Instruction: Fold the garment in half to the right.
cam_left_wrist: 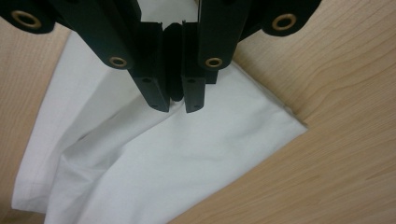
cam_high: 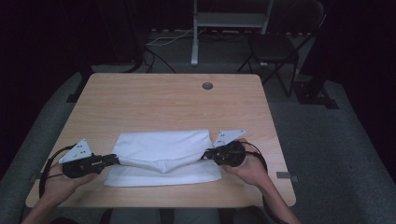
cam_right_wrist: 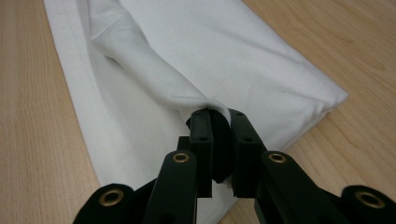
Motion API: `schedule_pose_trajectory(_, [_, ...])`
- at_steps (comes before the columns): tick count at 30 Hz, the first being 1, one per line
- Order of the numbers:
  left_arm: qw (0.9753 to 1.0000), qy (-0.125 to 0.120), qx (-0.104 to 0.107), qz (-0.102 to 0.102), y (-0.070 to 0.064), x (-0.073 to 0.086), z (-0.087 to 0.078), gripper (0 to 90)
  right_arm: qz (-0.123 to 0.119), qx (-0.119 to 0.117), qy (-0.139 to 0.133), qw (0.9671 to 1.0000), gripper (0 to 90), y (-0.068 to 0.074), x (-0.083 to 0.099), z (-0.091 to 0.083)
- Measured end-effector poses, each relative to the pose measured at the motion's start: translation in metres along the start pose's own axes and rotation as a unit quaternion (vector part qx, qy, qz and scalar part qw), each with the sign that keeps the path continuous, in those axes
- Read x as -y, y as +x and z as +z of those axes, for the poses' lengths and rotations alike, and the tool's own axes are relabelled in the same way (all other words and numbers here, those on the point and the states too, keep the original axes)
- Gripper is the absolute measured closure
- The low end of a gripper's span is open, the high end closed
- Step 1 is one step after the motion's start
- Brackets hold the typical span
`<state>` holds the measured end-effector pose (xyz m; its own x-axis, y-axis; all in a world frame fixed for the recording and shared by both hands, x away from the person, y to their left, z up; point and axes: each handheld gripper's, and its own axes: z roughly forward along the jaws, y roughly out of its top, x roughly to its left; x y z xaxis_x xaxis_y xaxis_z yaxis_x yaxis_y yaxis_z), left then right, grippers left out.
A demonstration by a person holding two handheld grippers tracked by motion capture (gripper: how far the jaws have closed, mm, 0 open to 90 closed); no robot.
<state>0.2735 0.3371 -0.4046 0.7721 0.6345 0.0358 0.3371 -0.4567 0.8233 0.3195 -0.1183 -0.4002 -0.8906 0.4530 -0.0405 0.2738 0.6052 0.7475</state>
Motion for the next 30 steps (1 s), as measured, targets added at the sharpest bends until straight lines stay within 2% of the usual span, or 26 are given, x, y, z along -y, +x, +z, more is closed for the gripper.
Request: schedule_pose_trajectory(30, [0.9998, 0.008, 0.012, 0.013, -0.013, 0.005, -0.008, 82.1, -0.013, -0.005, 0.001, 0.9999, 82.3, 0.011, 0.005, -0.008])
